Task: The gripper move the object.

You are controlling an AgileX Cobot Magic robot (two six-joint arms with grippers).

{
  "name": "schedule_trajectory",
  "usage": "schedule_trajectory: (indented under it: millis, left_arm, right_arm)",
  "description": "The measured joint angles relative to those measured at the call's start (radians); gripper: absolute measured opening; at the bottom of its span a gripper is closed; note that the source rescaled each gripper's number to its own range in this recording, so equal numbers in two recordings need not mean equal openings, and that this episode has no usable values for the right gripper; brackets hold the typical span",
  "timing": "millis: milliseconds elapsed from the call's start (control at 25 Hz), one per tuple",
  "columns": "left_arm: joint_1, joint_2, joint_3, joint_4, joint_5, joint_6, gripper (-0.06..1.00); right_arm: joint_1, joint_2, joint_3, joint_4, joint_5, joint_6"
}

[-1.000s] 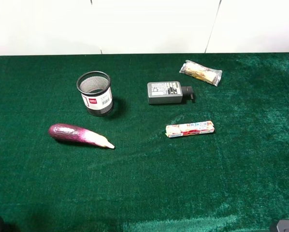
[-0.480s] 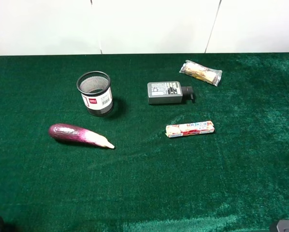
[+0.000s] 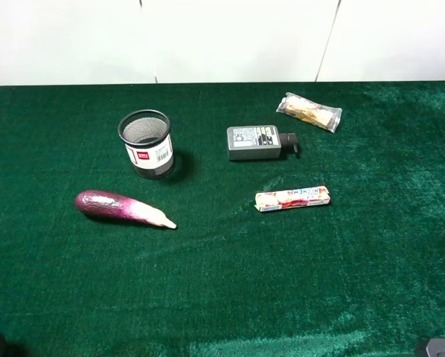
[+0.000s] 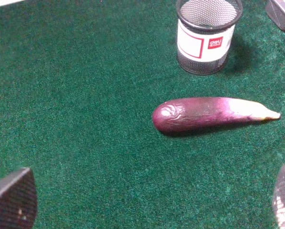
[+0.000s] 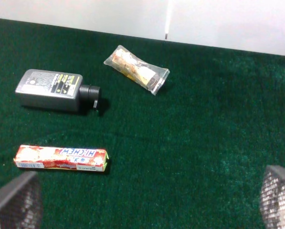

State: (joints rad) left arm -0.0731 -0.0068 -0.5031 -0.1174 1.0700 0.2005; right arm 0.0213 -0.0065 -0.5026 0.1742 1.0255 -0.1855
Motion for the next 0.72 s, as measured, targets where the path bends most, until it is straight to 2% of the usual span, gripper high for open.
schedule_trajectory:
  millis: [720]
  left_arm:
    - [0.0, -0.001, 0.0, 0.0, 0.0, 0.006, 1.0]
  right_arm:
    - [0.0, 0.0, 0.0, 0.008, 0.0, 0.0]
